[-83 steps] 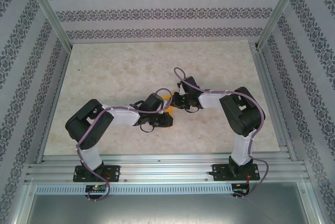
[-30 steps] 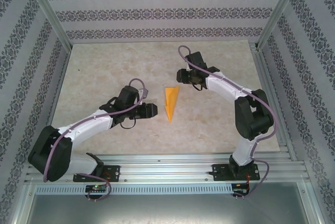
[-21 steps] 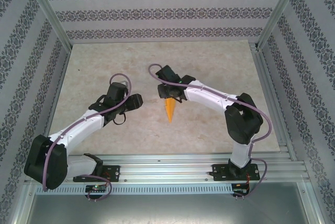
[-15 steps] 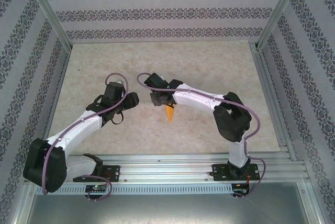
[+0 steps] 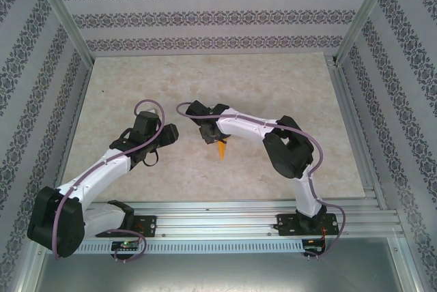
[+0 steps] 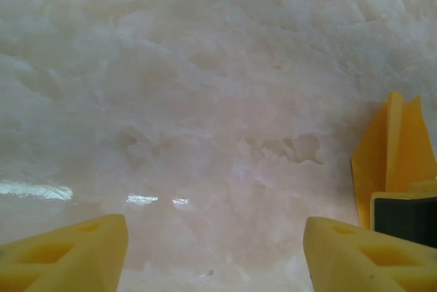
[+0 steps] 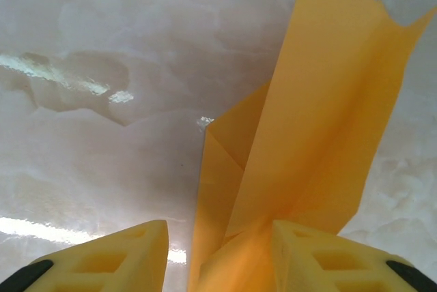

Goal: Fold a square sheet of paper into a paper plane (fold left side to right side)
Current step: Turn over the paper plane at the center of the table.

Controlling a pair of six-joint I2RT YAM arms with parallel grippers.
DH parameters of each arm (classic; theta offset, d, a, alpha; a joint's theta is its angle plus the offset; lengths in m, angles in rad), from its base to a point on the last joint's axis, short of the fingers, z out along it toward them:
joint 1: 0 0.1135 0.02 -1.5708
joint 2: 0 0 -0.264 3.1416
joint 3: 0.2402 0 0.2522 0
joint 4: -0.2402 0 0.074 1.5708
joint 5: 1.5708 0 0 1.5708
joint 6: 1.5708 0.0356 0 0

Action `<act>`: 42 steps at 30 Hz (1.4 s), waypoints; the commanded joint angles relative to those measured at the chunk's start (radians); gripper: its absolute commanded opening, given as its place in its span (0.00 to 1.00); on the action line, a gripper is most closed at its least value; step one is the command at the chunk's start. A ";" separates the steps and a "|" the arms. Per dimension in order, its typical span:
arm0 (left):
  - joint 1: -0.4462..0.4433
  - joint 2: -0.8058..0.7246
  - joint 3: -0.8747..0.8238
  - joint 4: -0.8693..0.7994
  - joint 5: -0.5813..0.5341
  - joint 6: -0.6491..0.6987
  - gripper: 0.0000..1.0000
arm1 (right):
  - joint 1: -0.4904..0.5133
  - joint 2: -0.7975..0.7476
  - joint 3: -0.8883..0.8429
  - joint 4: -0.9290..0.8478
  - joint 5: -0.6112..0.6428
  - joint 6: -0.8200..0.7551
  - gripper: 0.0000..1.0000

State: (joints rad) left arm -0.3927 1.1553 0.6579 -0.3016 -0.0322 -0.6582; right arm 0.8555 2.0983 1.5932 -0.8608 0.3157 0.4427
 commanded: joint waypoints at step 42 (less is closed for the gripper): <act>0.014 0.004 0.012 -0.038 0.018 0.034 0.72 | -0.161 -0.257 -0.300 0.077 -0.134 -0.073 0.07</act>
State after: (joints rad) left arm -0.3927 1.1660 0.6571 -0.3172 -0.0235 -0.6525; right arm 0.7399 1.9388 1.3422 -0.8398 0.2302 0.4183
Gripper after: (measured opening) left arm 0.723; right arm 0.073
